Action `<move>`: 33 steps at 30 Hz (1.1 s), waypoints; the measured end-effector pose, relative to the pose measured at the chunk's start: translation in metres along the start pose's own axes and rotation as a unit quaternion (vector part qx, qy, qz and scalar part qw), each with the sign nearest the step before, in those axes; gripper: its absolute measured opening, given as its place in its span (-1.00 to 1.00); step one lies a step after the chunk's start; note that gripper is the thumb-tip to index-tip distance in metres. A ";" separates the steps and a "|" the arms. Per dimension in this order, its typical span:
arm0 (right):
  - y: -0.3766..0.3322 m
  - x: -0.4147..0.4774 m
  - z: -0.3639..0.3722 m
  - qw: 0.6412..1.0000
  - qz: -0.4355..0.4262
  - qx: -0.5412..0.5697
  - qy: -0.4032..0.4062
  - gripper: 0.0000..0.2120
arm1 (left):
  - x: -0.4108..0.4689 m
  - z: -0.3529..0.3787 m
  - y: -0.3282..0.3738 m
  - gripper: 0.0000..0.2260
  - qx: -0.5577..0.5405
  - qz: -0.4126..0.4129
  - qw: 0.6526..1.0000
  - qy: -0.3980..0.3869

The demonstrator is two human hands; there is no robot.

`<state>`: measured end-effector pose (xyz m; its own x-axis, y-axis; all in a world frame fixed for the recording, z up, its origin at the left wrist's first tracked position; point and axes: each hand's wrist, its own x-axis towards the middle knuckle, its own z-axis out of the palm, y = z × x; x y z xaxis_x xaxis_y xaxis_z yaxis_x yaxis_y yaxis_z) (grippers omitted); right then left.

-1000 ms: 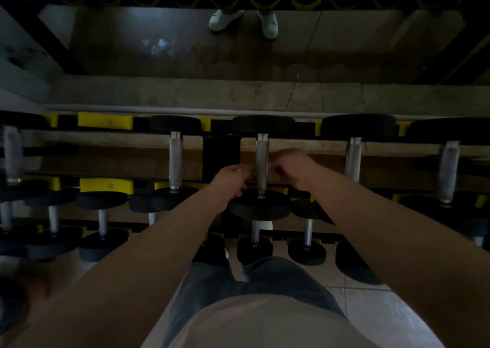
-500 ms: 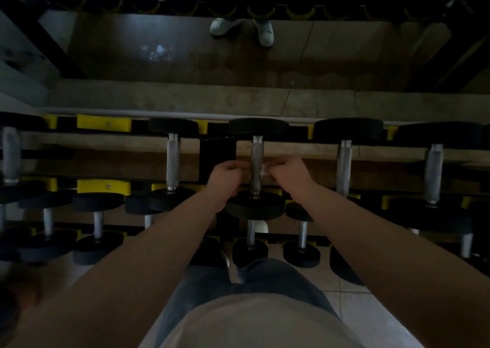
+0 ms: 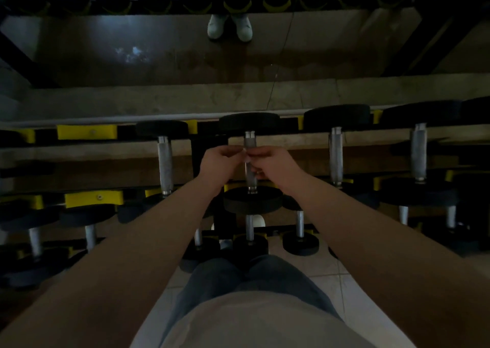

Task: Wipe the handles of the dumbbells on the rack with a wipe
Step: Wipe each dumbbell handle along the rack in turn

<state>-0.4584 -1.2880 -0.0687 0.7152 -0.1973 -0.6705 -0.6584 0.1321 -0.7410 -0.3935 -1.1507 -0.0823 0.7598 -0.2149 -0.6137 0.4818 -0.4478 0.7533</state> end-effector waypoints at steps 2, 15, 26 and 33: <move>-0.002 0.004 0.001 0.999 0.001 -0.024 0.046 -0.80 | 0.013 0.001 0.007 -0.89 0.008 0.011 0.999 0.031; 0.032 -0.013 0.016 0.976 0.028 -0.131 0.171 -0.82 | -0.001 -0.012 -0.032 -0.97 0.324 0.223 0.906 -0.156; 0.032 -0.019 0.022 0.957 0.039 -0.212 0.192 -0.75 | 0.028 -0.013 -0.004 -0.90 0.268 0.281 0.919 -0.072; 0.034 -0.016 0.024 0.956 0.049 -0.219 0.190 -0.72 | 0.011 -0.022 -0.039 -0.92 0.350 0.264 0.863 -0.251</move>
<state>-0.4862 -1.2575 -0.0840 0.5623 -0.5547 -0.6133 -0.8129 -0.2347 -0.5330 -0.3942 -1.1163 -0.1125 0.4230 -0.8195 -0.3867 -0.3884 -0.5495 0.7397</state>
